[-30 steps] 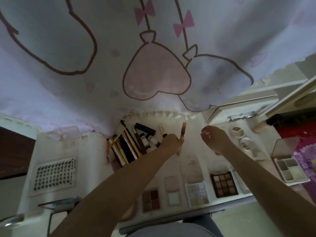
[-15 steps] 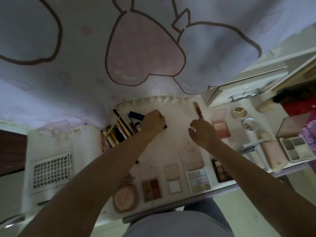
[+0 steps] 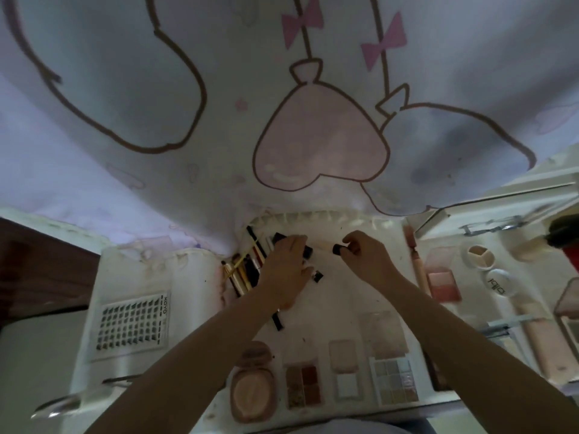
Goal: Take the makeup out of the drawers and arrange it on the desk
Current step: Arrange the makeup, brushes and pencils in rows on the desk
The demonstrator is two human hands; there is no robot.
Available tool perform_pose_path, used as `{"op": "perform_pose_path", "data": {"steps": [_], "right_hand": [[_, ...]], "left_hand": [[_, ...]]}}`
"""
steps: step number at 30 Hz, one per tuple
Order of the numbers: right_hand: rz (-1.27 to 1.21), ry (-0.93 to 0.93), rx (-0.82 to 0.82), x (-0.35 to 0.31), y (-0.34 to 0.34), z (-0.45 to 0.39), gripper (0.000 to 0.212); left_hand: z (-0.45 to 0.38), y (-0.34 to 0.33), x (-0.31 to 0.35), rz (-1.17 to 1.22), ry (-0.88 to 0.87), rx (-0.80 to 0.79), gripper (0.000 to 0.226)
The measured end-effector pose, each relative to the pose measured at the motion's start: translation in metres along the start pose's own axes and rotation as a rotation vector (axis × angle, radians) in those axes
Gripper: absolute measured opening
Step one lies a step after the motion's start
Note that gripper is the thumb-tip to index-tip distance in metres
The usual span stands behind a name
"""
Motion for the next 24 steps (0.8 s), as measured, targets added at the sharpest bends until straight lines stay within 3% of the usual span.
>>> {"op": "perform_pose_path", "data": {"steps": [2,3,6,8,11,13,15,20,24], "right_hand": [[-0.039,0.077,-0.004,-0.004,0.014,0.008,0.02],[-0.065,0.106,0.002,-0.005,0.021,0.012,0.018],[-0.12,0.138,0.183,-0.008,0.035,0.019,0.024],[-0.187,0.13,0.284,-0.009,0.042,0.02,0.023],[-0.326,-0.021,0.124,-0.011,0.045,0.024,0.031],[-0.392,-0.044,0.106,-0.017,0.048,0.03,0.036],[-0.45,-0.006,0.127,-0.027,0.051,0.035,0.038],[-0.564,0.117,0.207,-0.049,0.069,0.047,0.039],[-0.577,0.324,0.37,-0.058,0.083,0.063,0.031]], "left_hand": [[0.0,0.001,0.012,0.029,-0.065,0.052,0.054],[-0.001,0.003,0.019,0.045,-0.126,0.157,0.047],[0.001,0.005,0.03,0.104,-0.263,0.405,0.026],[0.005,0.01,0.037,0.093,-0.314,0.427,0.023],[0.014,0.023,0.047,0.144,-0.355,0.349,0.037],[0.023,0.033,0.055,0.156,-0.379,0.354,0.037],[0.029,0.046,0.06,0.217,-0.36,0.351,0.043],[0.029,0.076,0.067,0.35,-0.446,0.557,0.048],[0.043,0.085,0.084,0.673,-0.422,0.56,0.041]]}}
Point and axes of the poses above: each hand's wrist, its own z-axis away from the middle knuckle, its own y-axis out of the back of the hand, x = y × z, the point moved 2 cm from there along -z, towards the middle knuckle, and after that the axes turned 1 degree about z, right-handed, at the moved point
